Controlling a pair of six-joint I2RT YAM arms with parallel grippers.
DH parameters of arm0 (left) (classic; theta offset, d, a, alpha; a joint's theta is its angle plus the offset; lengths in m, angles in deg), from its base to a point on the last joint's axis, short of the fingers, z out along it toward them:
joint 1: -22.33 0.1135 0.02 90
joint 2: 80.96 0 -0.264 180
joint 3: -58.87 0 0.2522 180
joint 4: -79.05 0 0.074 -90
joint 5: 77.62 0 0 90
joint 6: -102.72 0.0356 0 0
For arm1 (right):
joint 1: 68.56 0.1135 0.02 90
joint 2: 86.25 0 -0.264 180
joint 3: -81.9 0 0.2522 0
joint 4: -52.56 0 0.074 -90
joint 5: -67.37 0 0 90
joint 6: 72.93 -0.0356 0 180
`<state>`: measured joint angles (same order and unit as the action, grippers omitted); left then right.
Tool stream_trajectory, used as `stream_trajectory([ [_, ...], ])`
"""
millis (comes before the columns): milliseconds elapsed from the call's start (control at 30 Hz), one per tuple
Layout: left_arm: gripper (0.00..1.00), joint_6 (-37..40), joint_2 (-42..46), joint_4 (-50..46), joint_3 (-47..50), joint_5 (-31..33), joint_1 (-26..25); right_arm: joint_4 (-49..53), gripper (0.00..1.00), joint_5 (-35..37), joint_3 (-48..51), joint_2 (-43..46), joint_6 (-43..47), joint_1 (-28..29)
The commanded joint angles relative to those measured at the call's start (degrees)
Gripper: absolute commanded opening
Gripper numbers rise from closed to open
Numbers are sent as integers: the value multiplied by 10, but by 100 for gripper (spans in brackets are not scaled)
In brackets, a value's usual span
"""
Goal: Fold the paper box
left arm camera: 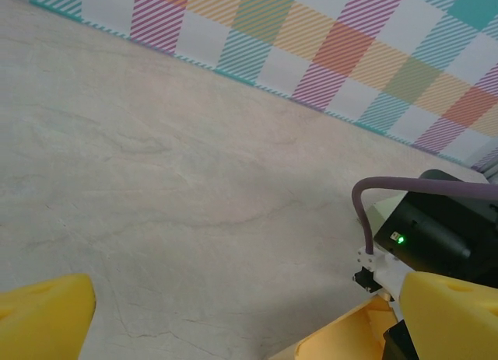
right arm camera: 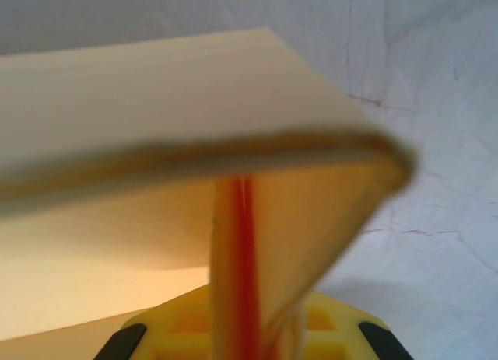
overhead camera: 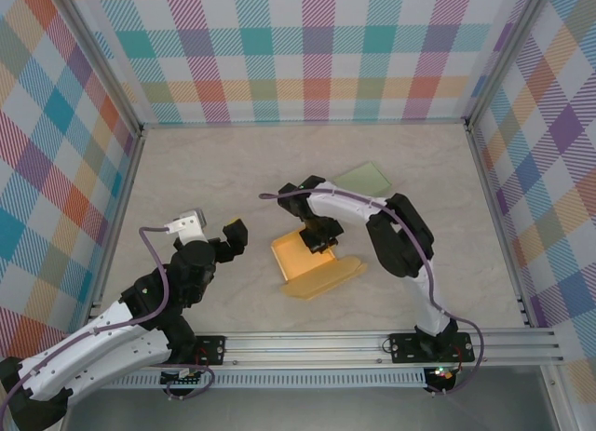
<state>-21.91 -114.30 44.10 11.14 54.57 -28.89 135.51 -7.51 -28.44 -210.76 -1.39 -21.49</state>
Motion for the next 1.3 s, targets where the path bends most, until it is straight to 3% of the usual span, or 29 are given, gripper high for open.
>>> stream_trajectory([
  [0, 100, 16, 6, -14, 4, 23, 7, -22, 0, 66, -7, -69, 24, -5],
  [100, 100, 18, 3, -17, 5, 29, 10, -22, 0, 86, -32, -92, 47, -5],
  [133, 100, 18, 1, -19, 6, 30, 11, -20, 5, 89, -42, -97, 54, -5],
  [200, 100, 21, -1, -20, 8, 30, 14, -14, 17, 87, -59, -102, 62, -4],
  [333, 100, 41, -9, -20, 12, 20, 20, -9, 51, 77, -73, -80, 70, -4],
  [467, 100, 43, -25, -23, 15, 7, 35, -6, 67, 75, -77, -45, 72, -4],
  [700, 96, 68, -82, -19, 15, -19, 75, -11, 81, 57, -106, 50, 73, -2],
  [800, 86, 88, -124, -32, 5, -36, 127, -19, 86, 47, -131, 100, 70, -2],
  [933, 85, 133, -193, -1, -13, -113, 203, -32, 99, 32, -131, 185, 41, -1],
  [1067, 85, 164, -303, 37, -44, -189, 251, -99, 100, 32, -15, 337, -3, 1],
  [1267, 80, 201, -467, 48, -117, -193, 266, -168, 100, 65, 222, 598, -107, 0],
])
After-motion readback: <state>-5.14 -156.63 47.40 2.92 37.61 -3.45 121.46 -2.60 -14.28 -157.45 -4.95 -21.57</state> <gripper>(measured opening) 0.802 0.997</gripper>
